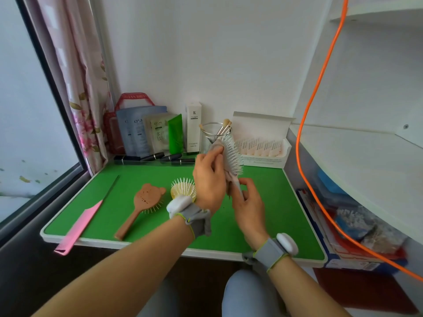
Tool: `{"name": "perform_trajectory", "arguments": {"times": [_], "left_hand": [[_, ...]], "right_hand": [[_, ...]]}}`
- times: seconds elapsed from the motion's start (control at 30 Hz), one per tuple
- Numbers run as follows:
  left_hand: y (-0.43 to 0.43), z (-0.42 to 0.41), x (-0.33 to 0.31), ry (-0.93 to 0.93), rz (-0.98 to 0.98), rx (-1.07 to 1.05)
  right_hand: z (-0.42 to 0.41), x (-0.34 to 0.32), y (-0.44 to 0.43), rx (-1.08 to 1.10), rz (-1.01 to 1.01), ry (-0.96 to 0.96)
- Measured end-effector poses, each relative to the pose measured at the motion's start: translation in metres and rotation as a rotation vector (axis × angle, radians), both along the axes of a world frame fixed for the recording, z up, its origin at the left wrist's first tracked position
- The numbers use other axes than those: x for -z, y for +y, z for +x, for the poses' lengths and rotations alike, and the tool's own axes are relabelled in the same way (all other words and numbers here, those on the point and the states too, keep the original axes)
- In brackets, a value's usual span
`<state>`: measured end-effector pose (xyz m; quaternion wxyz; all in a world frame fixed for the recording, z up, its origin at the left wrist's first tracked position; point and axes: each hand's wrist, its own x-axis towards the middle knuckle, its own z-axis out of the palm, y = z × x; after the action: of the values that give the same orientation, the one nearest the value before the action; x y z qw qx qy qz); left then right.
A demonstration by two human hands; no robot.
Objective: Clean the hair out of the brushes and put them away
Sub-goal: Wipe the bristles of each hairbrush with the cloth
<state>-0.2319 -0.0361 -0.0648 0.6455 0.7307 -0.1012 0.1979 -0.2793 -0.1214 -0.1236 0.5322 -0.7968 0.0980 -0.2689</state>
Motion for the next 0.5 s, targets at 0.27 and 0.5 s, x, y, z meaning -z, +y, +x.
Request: {"name": "perform_trajectory", "arguments": {"times": [0.27, 0.5], "left_hand": [[0.001, 0.012, -0.005, 0.082, -0.183, 0.033], [0.006, 0.029, -0.011, 0.158, -0.277, 0.042]], "right_hand": [[0.003, -0.006, 0.005, -0.002, -0.030, -0.002], [-0.002, -0.003, 0.006, -0.008, -0.062, -0.004]]}}
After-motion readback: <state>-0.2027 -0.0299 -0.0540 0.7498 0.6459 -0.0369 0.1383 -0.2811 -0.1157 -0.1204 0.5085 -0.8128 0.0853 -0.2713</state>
